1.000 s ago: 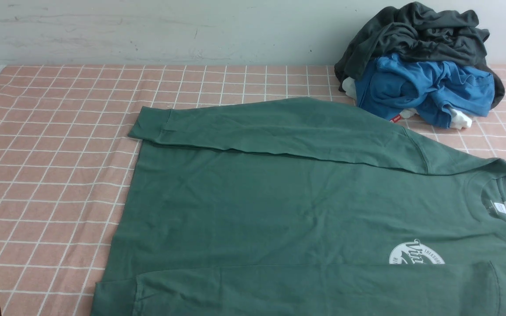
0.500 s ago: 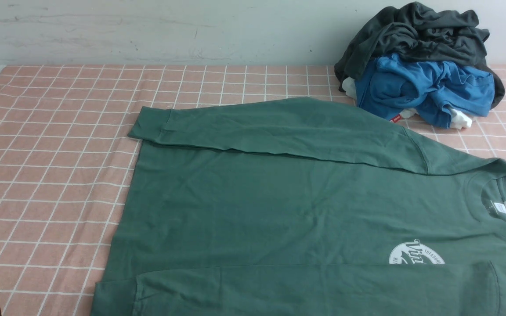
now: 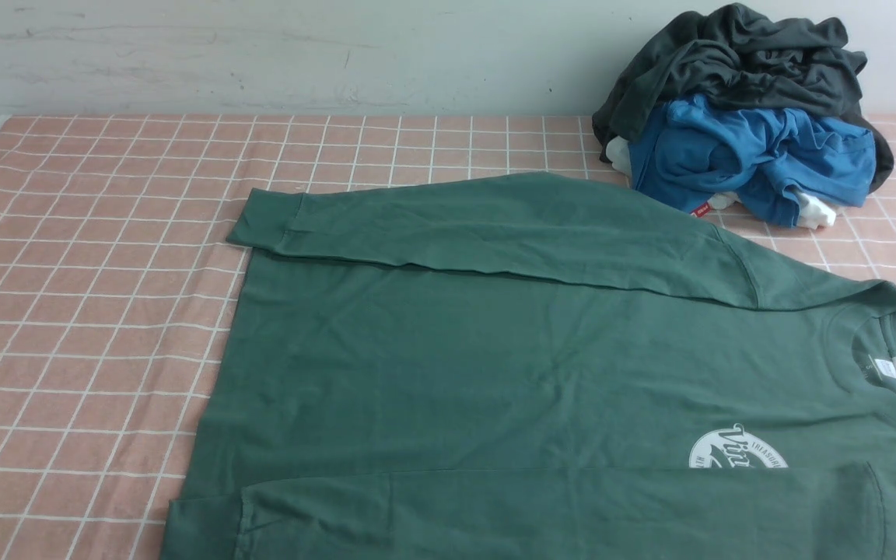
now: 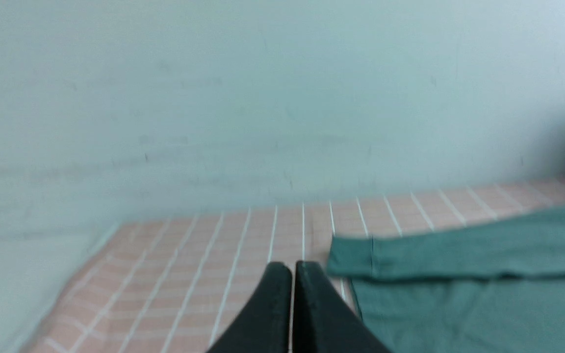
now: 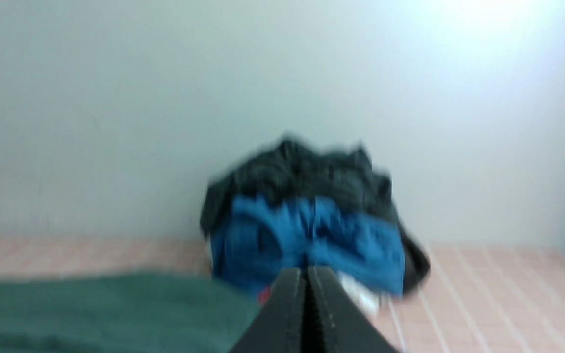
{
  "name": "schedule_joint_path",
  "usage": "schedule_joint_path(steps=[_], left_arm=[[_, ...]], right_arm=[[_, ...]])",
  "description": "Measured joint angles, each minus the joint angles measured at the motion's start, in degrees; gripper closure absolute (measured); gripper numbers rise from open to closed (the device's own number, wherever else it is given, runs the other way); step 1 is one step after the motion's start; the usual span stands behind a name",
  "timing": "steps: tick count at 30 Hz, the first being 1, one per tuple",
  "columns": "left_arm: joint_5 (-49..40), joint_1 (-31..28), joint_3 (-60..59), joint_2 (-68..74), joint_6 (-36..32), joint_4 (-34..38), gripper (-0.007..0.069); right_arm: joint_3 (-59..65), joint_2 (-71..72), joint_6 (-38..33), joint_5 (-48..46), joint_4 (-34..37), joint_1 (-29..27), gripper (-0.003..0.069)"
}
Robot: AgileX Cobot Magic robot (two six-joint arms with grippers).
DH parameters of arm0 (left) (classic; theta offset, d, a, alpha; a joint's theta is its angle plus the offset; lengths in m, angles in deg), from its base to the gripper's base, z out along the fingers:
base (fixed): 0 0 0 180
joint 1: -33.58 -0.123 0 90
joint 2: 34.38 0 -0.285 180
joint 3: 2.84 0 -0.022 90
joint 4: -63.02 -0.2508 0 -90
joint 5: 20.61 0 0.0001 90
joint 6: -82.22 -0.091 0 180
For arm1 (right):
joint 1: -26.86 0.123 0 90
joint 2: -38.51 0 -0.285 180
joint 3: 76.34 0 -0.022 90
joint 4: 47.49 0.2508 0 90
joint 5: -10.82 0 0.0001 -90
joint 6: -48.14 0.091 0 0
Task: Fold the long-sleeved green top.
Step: Use the left arm to clamp the cuff closest to it
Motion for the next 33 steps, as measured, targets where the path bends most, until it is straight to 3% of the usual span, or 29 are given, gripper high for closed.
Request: schedule_joint_path(steps=[3, 6, 7, 9, 14, 19, 20, 25, 29, 33], left_arm=[[8.66, 0.00, 0.00, 0.00, 2.93, 1.85, 0.0628], [16.38, 0.00, 0.00, 0.00, 13.05, 7.03, 0.0628], [17.08, 0.00, 0.00, 0.00, 13.89, 7.69, 0.0628], [20.98, 0.00, 0.00, 0.00, 25.16, 11.31, 0.0628], [25.48, 0.00, 1.48, 0.31, 29.50, 12.41, 0.0628], [2.15, 0.00, 16.98, 9.67, 31.07, -1.35, 0.0628], [-10.86, 0.00, 24.36, 16.16, 32.10, -6.94, 0.0628], [-34.22, 0.00, 34.26, 32.95, 32.42, -15.53, 0.0628], [-38.50, 0.00, 35.21, 43.22, 32.80, -18.41, 0.0628], [-44.06, 0.00, 36.39, 55.25, 31.77, -15.70, 0.0628]], right_arm=[[0.00, 0.00, 3.99, 12.68, 0.00, 0.00, 0.0671], [0.00, 0.00, 7.39, 25.40, 0.00, 0.00, 0.0671], [0.00, 0.00, 7.52, 25.76, 0.00, 0.00, 0.0671], [0.00, 0.00, 8.59, 27.52, 0.00, 0.00, 0.0671], [-4.77, 0.00, 9.07, 19.80, -0.64, 0.00, 0.0671], [-17.71, -5.64, 9.46, 2.61, -5.96, 0.00, 0.0671], [-22.44, -9.94, 9.50, -4.20, -9.24, 0.00, 0.0671], [-29.59, -22.62, 9.83, -18.49, -13.11, 0.00, 0.0669], [-30.91, -31.58, 9.46, -31.14, -10.20, 0.48, 0.0669], [-31.12, -41.49, 3.56, -48.05, -1.82, 4.99, 0.0669]])
